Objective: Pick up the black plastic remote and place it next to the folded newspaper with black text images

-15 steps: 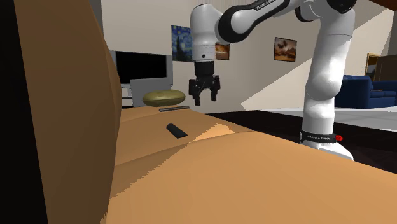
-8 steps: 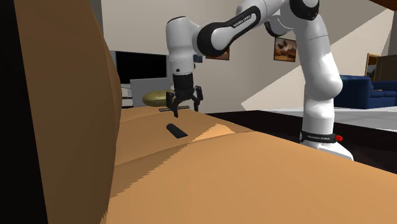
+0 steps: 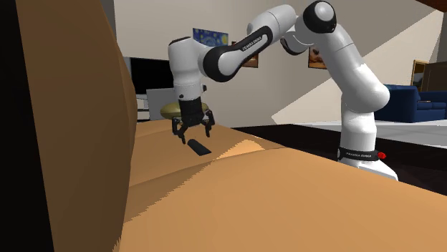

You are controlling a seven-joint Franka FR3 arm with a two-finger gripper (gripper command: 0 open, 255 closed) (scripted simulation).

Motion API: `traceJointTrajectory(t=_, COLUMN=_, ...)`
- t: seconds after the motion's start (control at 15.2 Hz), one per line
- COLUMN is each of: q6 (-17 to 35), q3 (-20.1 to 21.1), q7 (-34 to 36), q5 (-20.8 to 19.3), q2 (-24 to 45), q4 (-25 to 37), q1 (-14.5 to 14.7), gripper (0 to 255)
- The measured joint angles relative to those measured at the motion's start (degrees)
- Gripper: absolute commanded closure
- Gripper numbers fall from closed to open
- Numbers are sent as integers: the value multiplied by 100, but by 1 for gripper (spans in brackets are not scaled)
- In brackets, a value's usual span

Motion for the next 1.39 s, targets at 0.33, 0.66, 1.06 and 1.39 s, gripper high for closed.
traceJointTrajectory(t=0.33, q6=234, q3=-80, q7=85, q5=-128, q2=137, q4=-125, q1=-11, gripper=0)
traceJointTrajectory(t=0.66, q6=260, q3=-86, q7=88, q5=-139, q2=145, q4=-141, q1=-16, gripper=0)
traceJointTrajectory(t=1.06, q6=312, q3=-71, q7=98, q5=-148, q2=120, q4=-125, q1=-10, gripper=255)
traceJointTrajectory(t=1.39, q6=286, q3=-68, q7=89, q5=-142, q2=120, q4=-119, q1=-12, gripper=255)
